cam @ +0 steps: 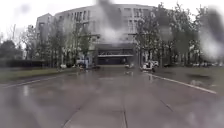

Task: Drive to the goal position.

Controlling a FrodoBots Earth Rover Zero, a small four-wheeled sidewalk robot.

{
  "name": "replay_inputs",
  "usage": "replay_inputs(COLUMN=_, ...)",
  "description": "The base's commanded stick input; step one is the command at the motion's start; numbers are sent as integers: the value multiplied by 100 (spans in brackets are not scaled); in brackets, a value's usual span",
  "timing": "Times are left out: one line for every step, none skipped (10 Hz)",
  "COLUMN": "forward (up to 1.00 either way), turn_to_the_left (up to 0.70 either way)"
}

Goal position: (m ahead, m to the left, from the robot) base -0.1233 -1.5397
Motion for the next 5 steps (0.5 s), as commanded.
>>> replay_inputs(forward=70, turn_to_the_left=0)
replay_inputs(forward=70, turn_to_the_left=0)
replay_inputs(forward=70, turn_to_the_left=0)
replay_inputs(forward=70, turn_to_the_left=0)
replay_inputs(forward=70, turn_to_the_left=0)
